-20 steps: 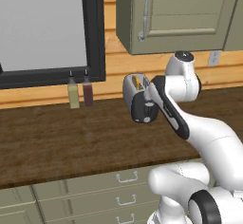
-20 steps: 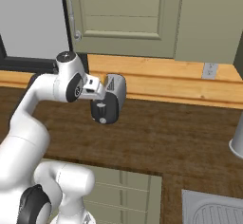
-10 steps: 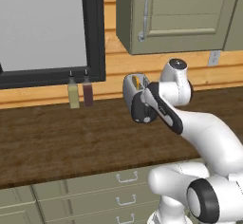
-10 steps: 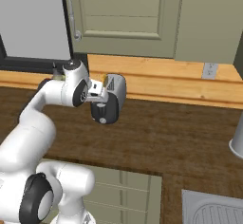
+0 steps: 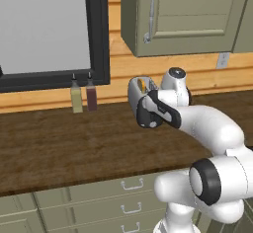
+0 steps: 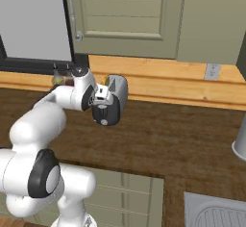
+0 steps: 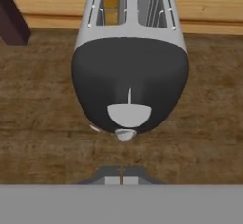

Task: Start the toaster. Once the lever pops up, take the bread to the plate on the dining counter.

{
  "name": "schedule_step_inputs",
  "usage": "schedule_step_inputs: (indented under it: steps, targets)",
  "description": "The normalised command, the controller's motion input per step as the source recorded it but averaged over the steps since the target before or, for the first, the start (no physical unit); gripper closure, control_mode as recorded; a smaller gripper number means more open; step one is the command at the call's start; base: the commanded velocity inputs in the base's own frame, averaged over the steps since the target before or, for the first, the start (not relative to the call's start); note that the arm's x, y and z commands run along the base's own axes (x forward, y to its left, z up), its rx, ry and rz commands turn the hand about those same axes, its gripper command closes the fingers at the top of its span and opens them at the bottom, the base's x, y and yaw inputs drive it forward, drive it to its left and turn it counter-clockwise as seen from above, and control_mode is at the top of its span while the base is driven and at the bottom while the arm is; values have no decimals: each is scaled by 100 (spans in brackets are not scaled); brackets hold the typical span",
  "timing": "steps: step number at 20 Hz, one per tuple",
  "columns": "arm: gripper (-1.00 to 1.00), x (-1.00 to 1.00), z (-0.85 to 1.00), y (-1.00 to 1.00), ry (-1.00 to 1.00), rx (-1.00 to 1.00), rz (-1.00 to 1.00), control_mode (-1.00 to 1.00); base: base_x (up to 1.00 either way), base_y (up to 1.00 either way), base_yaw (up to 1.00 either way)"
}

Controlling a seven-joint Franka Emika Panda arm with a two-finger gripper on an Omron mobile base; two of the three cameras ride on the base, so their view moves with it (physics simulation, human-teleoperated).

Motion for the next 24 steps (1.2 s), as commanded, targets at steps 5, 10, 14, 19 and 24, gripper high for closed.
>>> schedule_step_inputs:
  steps: [5, 10, 14, 19, 24]
  targets:
    - [100, 36, -21, 0, -2, 0, 0, -100, 0, 0, 0]
    - [100, 21, -19, 0, 0, 0, 0, -100, 0, 0, 0]
    - [100, 19, -19, -1, -1, 0, 0, -100, 0, 0, 0]
    - [100, 17, -14, 0, -5, 0, 0, -100, 0, 0, 0]
    - [100, 10, -17, 0, -5, 0, 0, -100, 0, 0, 0]
